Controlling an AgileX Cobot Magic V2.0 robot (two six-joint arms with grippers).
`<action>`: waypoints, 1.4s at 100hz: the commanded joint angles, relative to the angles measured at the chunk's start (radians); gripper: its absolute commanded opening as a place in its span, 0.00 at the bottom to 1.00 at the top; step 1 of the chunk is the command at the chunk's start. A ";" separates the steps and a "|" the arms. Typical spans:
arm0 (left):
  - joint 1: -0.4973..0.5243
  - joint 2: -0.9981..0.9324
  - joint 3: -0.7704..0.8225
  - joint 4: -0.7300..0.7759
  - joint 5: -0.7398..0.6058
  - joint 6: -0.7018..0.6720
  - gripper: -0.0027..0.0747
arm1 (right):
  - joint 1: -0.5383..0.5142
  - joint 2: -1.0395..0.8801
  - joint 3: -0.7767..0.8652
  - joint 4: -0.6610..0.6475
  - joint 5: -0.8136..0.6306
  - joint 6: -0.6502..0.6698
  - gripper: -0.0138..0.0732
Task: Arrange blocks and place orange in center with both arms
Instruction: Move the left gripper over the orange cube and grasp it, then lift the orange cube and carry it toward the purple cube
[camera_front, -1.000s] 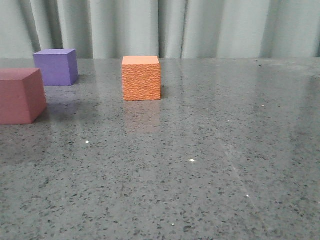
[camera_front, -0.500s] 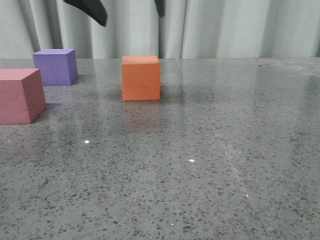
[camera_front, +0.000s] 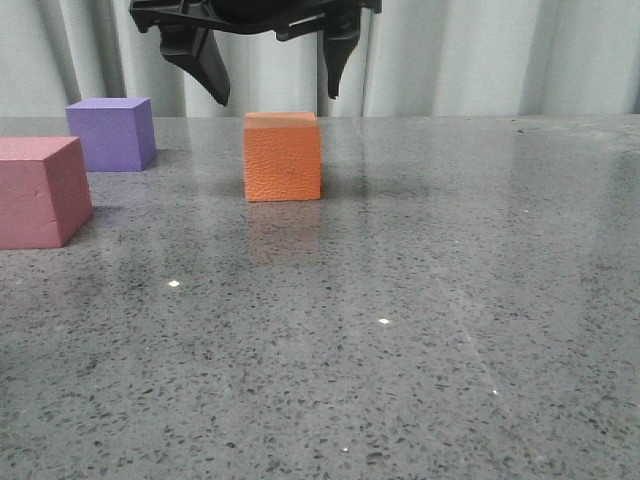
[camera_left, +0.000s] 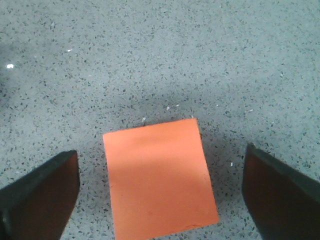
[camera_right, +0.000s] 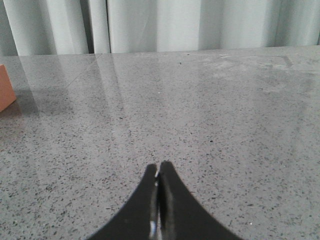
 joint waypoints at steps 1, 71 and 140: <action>-0.007 -0.039 -0.035 0.034 -0.027 -0.015 0.83 | -0.007 -0.020 -0.014 0.001 -0.088 -0.007 0.08; -0.020 0.032 -0.035 0.026 -0.008 -0.041 0.59 | -0.007 -0.020 -0.014 0.001 -0.088 -0.007 0.08; -0.015 -0.198 -0.025 0.207 0.161 0.012 0.17 | -0.007 -0.020 -0.014 0.001 -0.088 -0.007 0.08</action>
